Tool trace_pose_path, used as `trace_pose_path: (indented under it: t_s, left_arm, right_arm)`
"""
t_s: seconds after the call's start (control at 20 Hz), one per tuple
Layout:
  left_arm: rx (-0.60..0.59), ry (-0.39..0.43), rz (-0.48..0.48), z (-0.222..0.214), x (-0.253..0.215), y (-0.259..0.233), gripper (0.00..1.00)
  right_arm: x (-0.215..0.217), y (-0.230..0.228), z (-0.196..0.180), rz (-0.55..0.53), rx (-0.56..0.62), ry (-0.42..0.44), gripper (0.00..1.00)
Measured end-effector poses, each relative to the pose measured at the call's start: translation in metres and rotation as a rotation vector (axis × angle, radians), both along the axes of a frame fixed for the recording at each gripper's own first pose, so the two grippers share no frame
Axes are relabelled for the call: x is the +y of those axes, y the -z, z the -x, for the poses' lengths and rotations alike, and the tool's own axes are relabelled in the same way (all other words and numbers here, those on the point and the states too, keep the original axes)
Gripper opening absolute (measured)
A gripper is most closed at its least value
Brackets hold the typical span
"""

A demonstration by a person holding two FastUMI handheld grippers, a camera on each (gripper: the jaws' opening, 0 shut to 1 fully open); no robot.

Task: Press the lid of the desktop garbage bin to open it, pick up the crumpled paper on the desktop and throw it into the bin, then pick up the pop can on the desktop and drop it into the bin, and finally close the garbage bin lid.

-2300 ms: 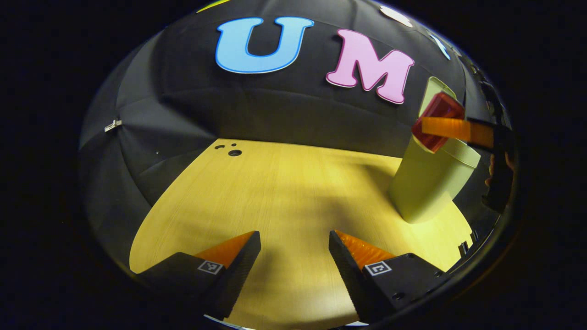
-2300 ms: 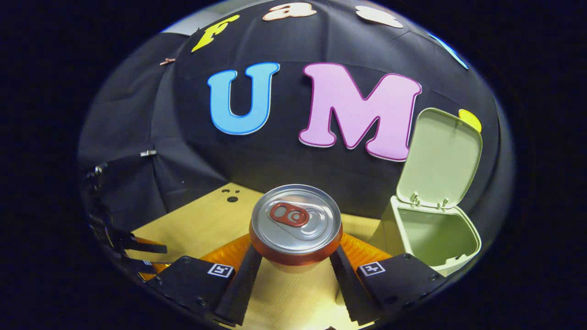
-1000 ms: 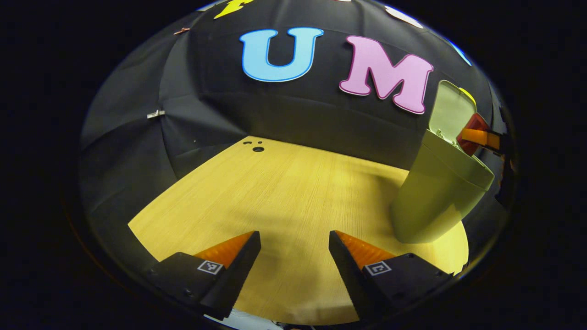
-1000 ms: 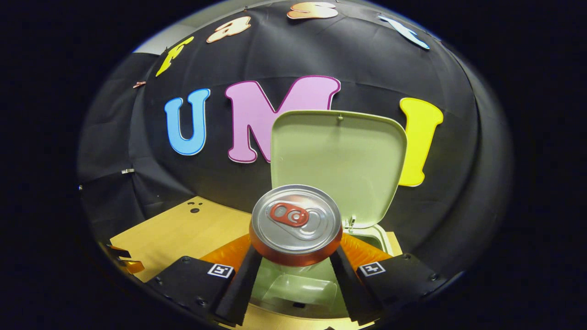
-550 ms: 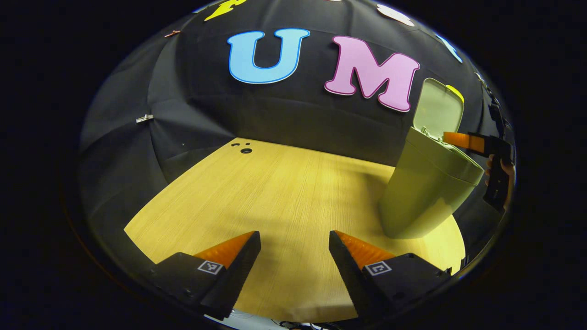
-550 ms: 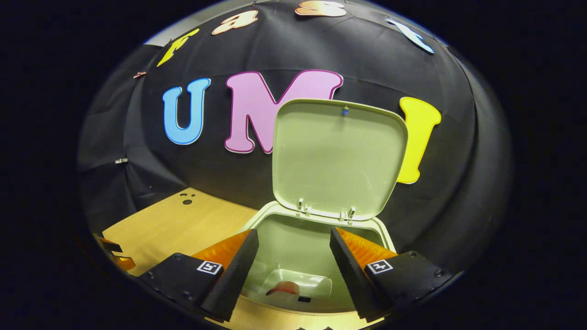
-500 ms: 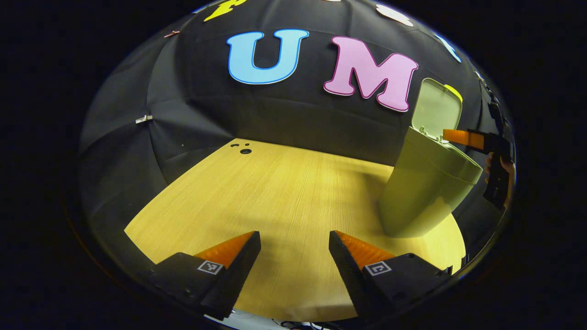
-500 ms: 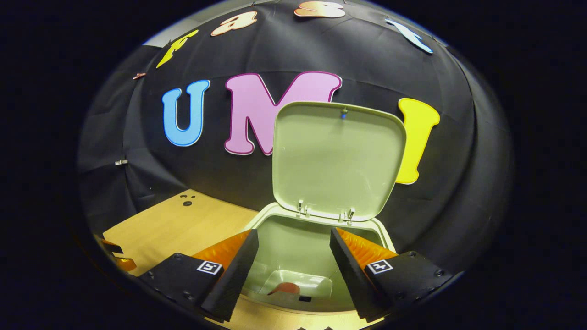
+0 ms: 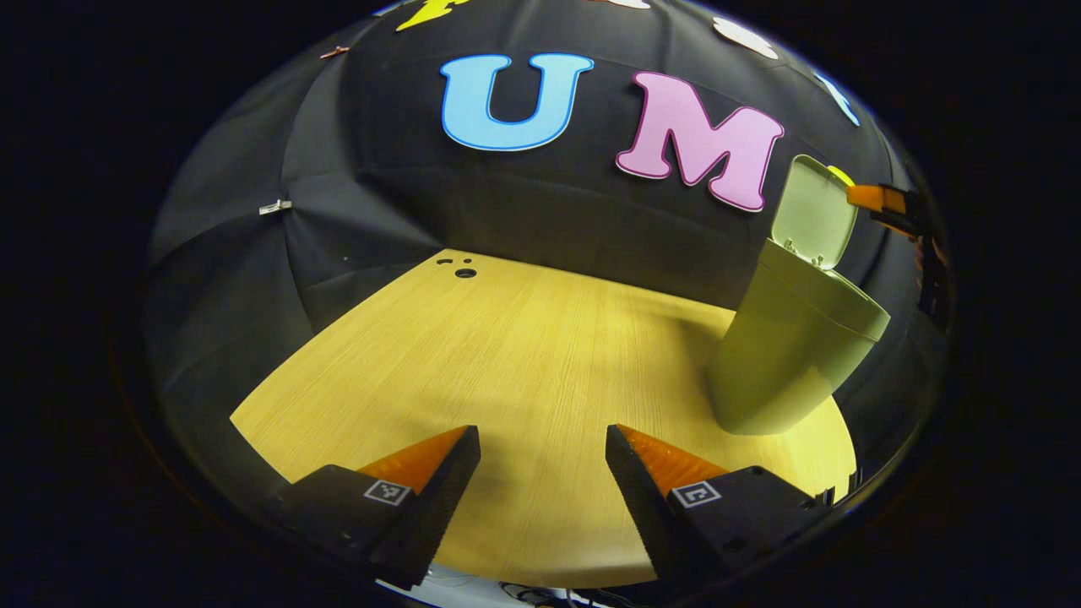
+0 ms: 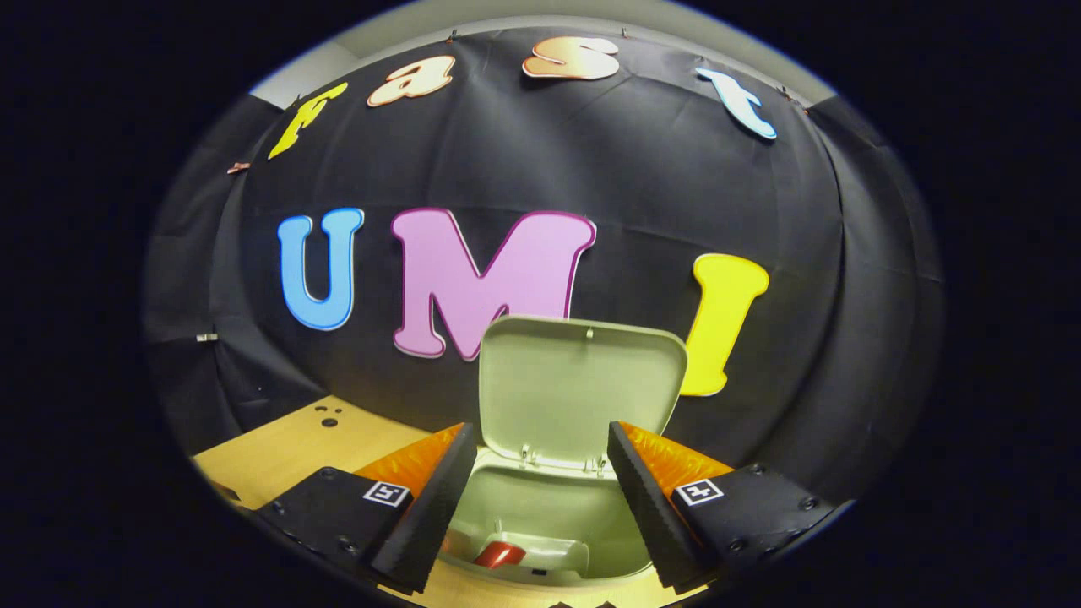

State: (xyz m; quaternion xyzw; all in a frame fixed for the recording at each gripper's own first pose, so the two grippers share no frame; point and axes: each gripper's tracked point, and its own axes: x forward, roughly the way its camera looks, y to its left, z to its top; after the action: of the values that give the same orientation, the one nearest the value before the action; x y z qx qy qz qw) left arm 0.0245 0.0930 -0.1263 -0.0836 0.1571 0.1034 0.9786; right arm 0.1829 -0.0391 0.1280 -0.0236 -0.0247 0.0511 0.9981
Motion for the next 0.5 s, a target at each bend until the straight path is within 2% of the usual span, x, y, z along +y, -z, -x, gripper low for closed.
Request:
trace_pose_path:
  t_s: [0.25,0.5]
  left_arm:
    - [-0.012,0.011,-0.001,0.007,0.003,-0.001,0.96]
    - [0.000,0.031,-0.002,0.015,-0.005,0.004,0.96]
  right_arm:
    - [-0.003,-0.053,-0.012,0.015,-0.072,0.027,0.97]
    - [-0.004,-0.077,-0.038,0.010,-0.081,0.041,0.98]
